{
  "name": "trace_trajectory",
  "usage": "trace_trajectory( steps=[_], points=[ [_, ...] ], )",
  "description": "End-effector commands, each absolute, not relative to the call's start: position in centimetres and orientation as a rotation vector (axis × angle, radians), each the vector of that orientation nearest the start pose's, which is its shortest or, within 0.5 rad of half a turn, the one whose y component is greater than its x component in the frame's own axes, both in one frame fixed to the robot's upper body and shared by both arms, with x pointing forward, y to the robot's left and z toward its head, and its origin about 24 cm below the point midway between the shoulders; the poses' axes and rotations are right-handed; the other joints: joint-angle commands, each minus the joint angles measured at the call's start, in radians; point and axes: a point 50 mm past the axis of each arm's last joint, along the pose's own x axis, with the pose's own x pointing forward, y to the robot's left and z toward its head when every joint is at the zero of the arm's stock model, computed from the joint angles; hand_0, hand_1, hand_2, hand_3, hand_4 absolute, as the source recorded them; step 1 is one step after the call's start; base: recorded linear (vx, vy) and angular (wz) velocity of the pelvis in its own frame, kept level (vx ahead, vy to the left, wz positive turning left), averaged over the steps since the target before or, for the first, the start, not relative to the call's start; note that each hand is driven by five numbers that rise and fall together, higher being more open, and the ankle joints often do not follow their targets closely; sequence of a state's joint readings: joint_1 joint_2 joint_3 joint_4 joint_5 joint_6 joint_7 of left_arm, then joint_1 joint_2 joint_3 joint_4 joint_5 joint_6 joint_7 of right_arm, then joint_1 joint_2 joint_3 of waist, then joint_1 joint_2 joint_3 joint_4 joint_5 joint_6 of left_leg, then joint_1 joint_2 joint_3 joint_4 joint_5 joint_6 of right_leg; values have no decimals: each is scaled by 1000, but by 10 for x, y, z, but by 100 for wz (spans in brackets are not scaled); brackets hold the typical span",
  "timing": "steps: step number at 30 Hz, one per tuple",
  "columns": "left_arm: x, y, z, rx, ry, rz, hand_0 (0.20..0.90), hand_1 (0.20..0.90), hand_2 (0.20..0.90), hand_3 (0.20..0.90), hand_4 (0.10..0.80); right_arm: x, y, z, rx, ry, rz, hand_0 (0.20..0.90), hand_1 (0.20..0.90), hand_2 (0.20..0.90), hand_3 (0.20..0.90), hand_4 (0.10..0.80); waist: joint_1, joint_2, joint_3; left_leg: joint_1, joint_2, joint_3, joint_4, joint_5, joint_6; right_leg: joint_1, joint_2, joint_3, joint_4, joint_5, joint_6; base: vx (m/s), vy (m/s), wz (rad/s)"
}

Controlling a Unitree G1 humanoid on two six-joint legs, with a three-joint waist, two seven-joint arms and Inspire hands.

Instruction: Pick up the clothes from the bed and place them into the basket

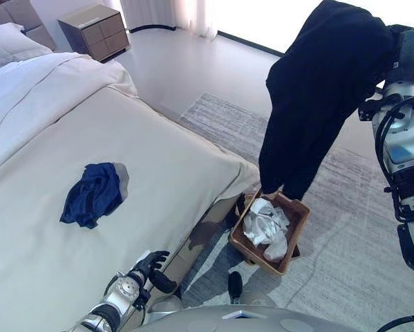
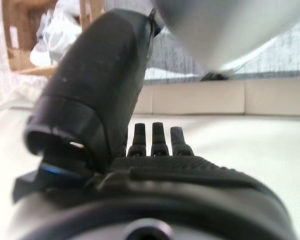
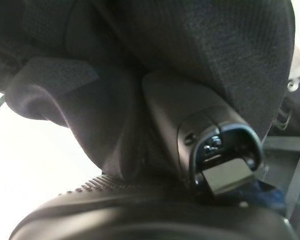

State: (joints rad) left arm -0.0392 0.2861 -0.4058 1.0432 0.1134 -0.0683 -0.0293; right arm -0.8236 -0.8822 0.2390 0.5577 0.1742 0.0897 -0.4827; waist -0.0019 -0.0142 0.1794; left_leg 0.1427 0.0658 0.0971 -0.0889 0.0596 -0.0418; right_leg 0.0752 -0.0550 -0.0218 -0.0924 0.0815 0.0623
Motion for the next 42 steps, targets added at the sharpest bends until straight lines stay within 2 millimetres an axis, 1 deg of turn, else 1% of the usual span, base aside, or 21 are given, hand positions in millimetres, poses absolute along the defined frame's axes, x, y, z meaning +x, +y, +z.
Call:
trace_trajectory(
  steps=[1, 4, 7, 9, 13, 15, 16, 18, 20, 21, 22, 23, 25, 28, 30, 31, 32, 35, 37, 40, 42],
  points=[
    [135, 220, -146, 631, 1013, -328, 900, 900, 900, 900, 800, 315, -315, 345, -523, -811, -892, 300, 300, 300, 200, 100, 36, -50, -78, -14, -32, -36, 68, -128, -2, 32, 1, -78, 18, -60, -3, 18, -28, 4],
    [133, 220, -147, 631, 1020, -329, 900, 900, 900, 900, 800, 308, -321, 347, -323, -852, -913, 300, 300, 300, 200, 100, 35, -49, -81, -13, -32, -42, 72, -132, -5, 38, 2, -83, 17, -66, -5, 33, -24, 7],
    [133, 220, -147, 633, 1020, -340, 900, 900, 900, 900, 800, 307, -325, 341, -115, -852, -865, 300, 300, 300, 200, 100, 35, -47, -85, -12, -31, -48, 76, -135, -9, 43, 1, -87, 17, -70, -8, 41, -12, 6],
    [135, 219, -147, 629, 1011, -346, 900, 900, 900, 900, 800, 308, -325, 336, -55, -839, -859, 300, 300, 300, 200, 100, 33, -46, -86, -19, -32, -49, 78, -124, -10, 36, -1, -88, 20, -63, -12, 0, 0, 0],
    [137, 215, -147, 620, 994, -355, 900, 900, 900, 900, 800, 308, -327, 331, -131, -831, -904, 300, 300, 300, 200, 100, 29, -43, -89, -23, -33, -53, 76, -122, -13, 31, -1, -85, 21, -63, -12, 0, 0, 0],
    [138, 213, -146, 617, 987, -357, 900, 900, 900, 900, 800, 308, -330, 331, -219, -810, -930, 300, 300, 300, 200, 100, 26, -42, -88, -27, -32, -53, 75, -120, -14, 27, -2, -85, 23, -62, -11, 0, 0, 0],
    [140, 213, -146, 615, 981, -358, 900, 900, 900, 900, 800, 307, -335, 329, -416, -779, -981, 300, 300, 300, 200, 100, 24, -41, -85, -29, -33, -54, 72, -118, -13, 22, -3, -83, 24, -62, -10, 0, 0, 0],
    [139, 213, -146, 611, 983, -352, 900, 900, 900, 900, 800, 304, -338, 328, -642, -766, -1029, 300, 300, 300, 200, 100, 19, -40, -82, -30, -32, -52, 69, -116, -12, 18, -3, -81, 27, -62, -9, 0, 0, 0],
    [137, 214, -146, 608, 990, -340, 900, 900, 900, 900, 800, 300, -339, 326, -949, -747, -1058, 300, 300, 300, 200, 100, 12, -40, -78, -21, -30, -51, 64, -125, -10, 23, 1, -76, 26, -72, -6, 18, 2, 0],
    [136, 214, -147, 608, 991, -338, 900, 900, 900, 900, 800, 299, -339, 326, -990, -745, -1058, 300, 300, 300, 200, 100, 11, -40, -77, -20, -30, -50, 63, -125, -9, 24, 2, -75, 26, -72, -6, 36, 1, 1],
    [133, 215, -147, 606, 996, -330, 900, 900, 900, 900, 800, 296, -338, 326, -1152, -729, -1052, 300, 300, 300, 200, 100, 5, -40, -74, -19, -30, -48, 62, -125, -7, 22, 2, -71, 28, -73, -4, 0, 0, 0],
    [132, 217, -147, 607, 999, -325, 900, 900, 900, 900, 800, 293, -337, 325, -1234, -723, -1037, 300, 300, 300, 200, 100, -1, -41, -73, -18, -30, -46, 60, -126, -6, 21, 3, -68, 29, -74, -3, 0, 0, 0],
    [130, 219, -147, 608, 1001, -318, 900, 900, 900, 900, 800, 291, -337, 323, -1248, -716, -1012, 300, 300, 300, 200, 100, -7, -42, -71, -17, -29, -44, 60, -127, -4, 19, 3, -65, 31, -76, -2, 0, 0, 0],
    [131, 220, -147, 599, 999, -301, 900, 900, 900, 900, 800, 291, -339, 310, -1006, -691, -901, 300, 300, 300, 200, 100, -21, -41, -64, -17, -28, -39, 57, -129, -2, 12, 4, -56, 34, -77, -1, -2, 2, -2],
    [133, 219, -147, 596, 993, -298, 900, 900, 900, 900, 800, 296, -340, 296, -659, -647, -776, 300, 300, 300, 200, 100, -25, -40, -57, -14, -29, -37, 54, -129, -2, 11, 4, -52, 33, -75, -2, -2, 9, -9],
    [133, 218, -146, 595, 990, -299, 900, 900, 900, 900, 800, 298, -339, 290, -541, -630, -728, 300, 300, 300, 200, 100, -25, -39, -54, -14, -29, -38, 54, -129, -3, 11, 2, -53, 33, -74, -2, -8, 12, -9],
    [135, 218, -146, 595, 986, -302, 900, 900, 900, 900, 800, 304, -336, 278, -366, -596, -652, 300, 300, 300, 200, 100, -25, -38, -51, -18, -29, -36, 54, -128, -5, 7, 0, -54, 34, -73, -3, -12, 9, -7],
    [140, 216, -145, 596, 976, -304, 900, 900, 900, 900, 800, 311, -331, 258, -273, -556, -612, 300, 300, 300, 200, 100, -24, -35, -40, -22, -28, -34, 55, -126, -7, 2, -1, -55, 36, -71, -5, -26, -7, -4],
    [144, 213, -144, 597, 960, -303, 900, 900, 900, 900, 800, 315, -327, 241, -281, -504, -614, 300, 300, 300, 200, 100, -25, -31, -27, -36, -27, -35, 57, -121, -7, -16, -1, -54, 44, -69, -6, -59, -35, -1],
    [150, 212, -142, 607, 933, -297, 900, 900, 900, 900, 800, 319, -325, 225, -304, -444, -620, 300, 300, 300, 200, 100, -25, -25, 3, -62, -24, -38, 65, -114, -7, -48, -3, -55, 65, -71, -8, -105, -46, 0],
    [161, 213, -137, 613, 900, -285, 900, 900, 900, 900, 800, 322, -322, 214, -313, -414, -625, 300, 300, 300, 200, 100, -26, -19, 36, -85, -22, -43, 68, -106, -5, -78, -3, -54, 86, -73, -10, -166, -64, -1]
  ],
)
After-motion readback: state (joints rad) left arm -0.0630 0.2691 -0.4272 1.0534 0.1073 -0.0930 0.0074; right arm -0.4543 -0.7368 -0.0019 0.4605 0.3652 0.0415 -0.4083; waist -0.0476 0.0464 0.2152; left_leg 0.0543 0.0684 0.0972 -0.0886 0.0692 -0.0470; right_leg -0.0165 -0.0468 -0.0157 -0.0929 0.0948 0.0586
